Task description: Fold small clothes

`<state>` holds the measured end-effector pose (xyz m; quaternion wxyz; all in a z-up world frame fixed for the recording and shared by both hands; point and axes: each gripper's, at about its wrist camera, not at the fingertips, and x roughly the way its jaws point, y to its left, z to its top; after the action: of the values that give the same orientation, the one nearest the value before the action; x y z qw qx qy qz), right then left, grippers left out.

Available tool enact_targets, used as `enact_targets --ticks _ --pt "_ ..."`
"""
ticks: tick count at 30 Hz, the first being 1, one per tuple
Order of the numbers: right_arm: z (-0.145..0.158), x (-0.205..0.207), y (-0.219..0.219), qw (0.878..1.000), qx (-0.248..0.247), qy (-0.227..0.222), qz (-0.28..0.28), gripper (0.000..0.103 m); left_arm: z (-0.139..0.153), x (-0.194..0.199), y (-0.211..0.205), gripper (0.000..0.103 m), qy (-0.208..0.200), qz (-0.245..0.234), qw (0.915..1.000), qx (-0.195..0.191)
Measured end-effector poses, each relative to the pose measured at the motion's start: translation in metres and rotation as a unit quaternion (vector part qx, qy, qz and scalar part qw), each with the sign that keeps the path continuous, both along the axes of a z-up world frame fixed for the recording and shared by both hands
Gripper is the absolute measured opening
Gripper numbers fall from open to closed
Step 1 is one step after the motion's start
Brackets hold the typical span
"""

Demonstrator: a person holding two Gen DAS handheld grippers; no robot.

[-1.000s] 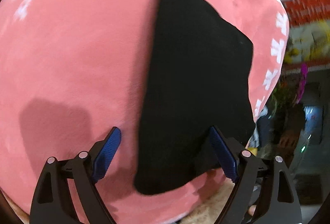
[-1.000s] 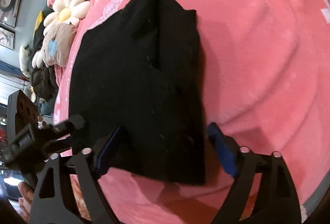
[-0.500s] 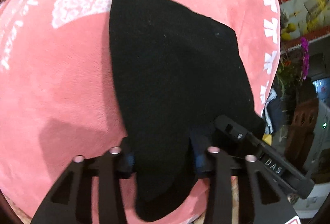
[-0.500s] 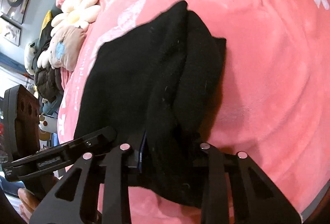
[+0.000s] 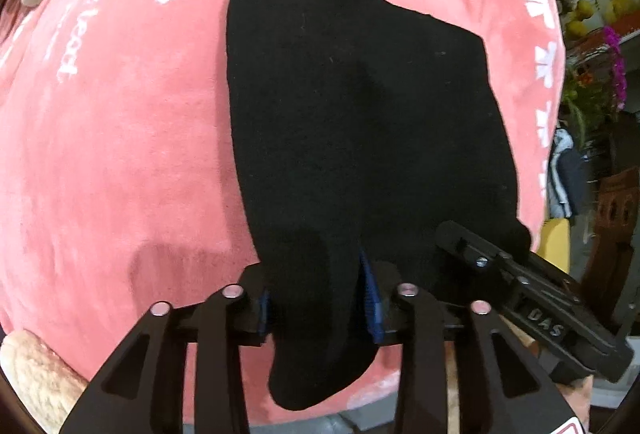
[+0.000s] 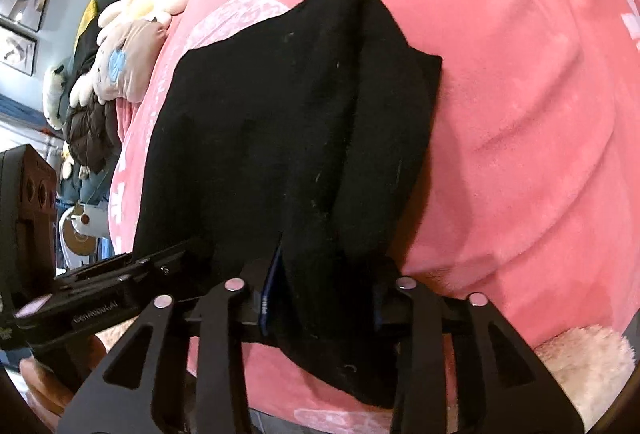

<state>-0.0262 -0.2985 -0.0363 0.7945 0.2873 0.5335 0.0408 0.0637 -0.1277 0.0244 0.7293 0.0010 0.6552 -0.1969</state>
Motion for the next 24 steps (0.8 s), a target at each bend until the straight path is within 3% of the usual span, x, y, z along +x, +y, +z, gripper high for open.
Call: enact_targets --ticks 6,8,10,15,24 --pt "-0.001 0.003 0.002 1.0 -0.019 0.006 -0.003 0.054 -0.008 0.006 -0.006 0.06 -0.007 0.003 0.9998 0.018" --pt "-0.004 0.003 0.001 1.0 -0.02 0.01 -0.009 0.064 -0.012 0.008 -0.007 0.077 -0.013 0.003 0.9995 0.029" --pt "-0.009 0.005 0.0 1.0 -0.011 0.013 -0.014 0.069 -0.016 0.012 -0.006 0.084 -0.011 0.005 0.9993 0.035" --pt "-0.011 0.008 0.0 1.0 -0.005 0.01 -0.014 0.076 -0.024 0.02 -0.003 0.088 0.004 0.012 0.9997 0.021" --pt "-0.013 0.011 -0.006 1.0 0.012 0.008 -0.025 0.076 -0.028 0.022 -0.009 0.095 0.007 0.017 0.9997 0.017"
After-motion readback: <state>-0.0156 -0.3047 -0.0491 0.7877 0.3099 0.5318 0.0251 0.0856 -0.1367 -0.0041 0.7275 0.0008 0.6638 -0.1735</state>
